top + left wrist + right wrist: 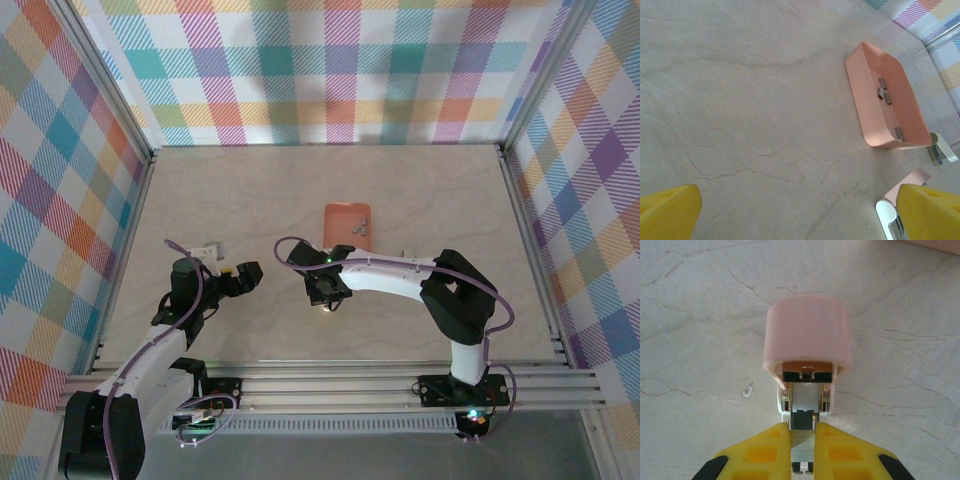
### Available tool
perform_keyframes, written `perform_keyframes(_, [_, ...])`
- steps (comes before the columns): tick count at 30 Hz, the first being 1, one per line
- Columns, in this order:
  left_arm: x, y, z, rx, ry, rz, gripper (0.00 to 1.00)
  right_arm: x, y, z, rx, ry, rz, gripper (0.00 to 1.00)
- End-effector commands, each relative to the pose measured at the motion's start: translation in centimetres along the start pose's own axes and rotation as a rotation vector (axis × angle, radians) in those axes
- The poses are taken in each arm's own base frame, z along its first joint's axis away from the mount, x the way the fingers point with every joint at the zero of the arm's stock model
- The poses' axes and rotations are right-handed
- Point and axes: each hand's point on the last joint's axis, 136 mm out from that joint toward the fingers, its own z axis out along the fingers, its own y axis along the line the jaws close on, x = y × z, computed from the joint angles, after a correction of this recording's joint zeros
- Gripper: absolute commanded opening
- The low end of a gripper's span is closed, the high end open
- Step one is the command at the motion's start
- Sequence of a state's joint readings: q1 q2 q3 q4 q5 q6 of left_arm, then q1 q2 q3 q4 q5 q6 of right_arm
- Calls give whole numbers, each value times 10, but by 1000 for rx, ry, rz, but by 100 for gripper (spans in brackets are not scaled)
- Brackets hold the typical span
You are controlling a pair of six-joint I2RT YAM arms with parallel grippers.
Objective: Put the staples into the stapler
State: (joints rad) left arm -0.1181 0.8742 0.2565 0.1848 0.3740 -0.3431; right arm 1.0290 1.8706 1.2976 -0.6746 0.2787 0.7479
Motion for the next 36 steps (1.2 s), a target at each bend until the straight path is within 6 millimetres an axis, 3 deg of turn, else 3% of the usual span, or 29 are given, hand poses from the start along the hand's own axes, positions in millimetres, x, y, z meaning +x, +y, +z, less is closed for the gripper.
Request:
perform_keyframes(1, [0, -4, 0, 12, 5, 26, 100, 3, -5, -9, 16, -6, -3, 13])
perform_keyframes(14, [1, -4, -1, 11, 6, 26, 100, -1, -6, -17, 2, -38, -3, 13])
perform_keyframes(36, [1, -4, -1, 9, 4, 28, 100, 5, 2, -5, -15, -10, -8, 12])
